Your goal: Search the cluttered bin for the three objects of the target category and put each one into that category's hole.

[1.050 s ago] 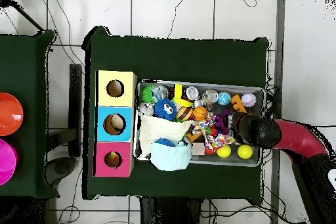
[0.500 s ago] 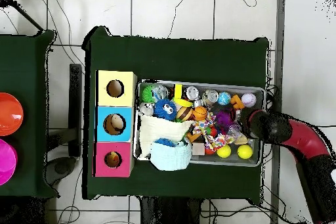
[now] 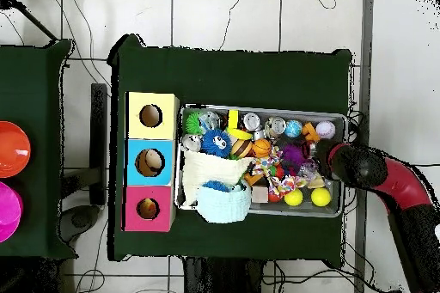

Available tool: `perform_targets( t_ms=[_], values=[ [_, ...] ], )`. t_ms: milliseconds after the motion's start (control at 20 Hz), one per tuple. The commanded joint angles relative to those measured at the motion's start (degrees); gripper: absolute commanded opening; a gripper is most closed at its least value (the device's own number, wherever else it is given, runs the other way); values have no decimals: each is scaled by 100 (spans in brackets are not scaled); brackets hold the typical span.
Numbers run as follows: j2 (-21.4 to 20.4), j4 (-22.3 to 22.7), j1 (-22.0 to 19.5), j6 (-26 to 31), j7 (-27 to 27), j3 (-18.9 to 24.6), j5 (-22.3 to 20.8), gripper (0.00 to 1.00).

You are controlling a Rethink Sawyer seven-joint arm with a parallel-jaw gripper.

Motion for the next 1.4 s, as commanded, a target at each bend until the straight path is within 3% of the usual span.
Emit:
perform_targets(
  t_ms=[50,100,200,300,400,500,550,650,850,1050,1400],
  values=[
    [-1410,1412,721,-1673,1026,-49,-558,100],
    [-1775,1625,902,-1452,1354,-241,-385,100],
    [-2413,2016,1160,-1271,1512,-459,-176,100],
    [-2904,2439,1169,-1224,1472,-408,173,100],
    [-3349,2721,1051,-228,991,-141,953,100],
    [-3640,2885,1079,474,872,-250,1494,100],
    [-3644,2937,1122,371,923,-371,1506,100],
    [-3269,2886,1113,-1,822,-504,1325,100],
    [-2653,2396,1280,-635,716,-920,794,100],
    [-2565,2026,1488,-376,688,-1334,589,100],
    [-2165,1397,1871,-419,917,-2044,328,100]
  ],
)
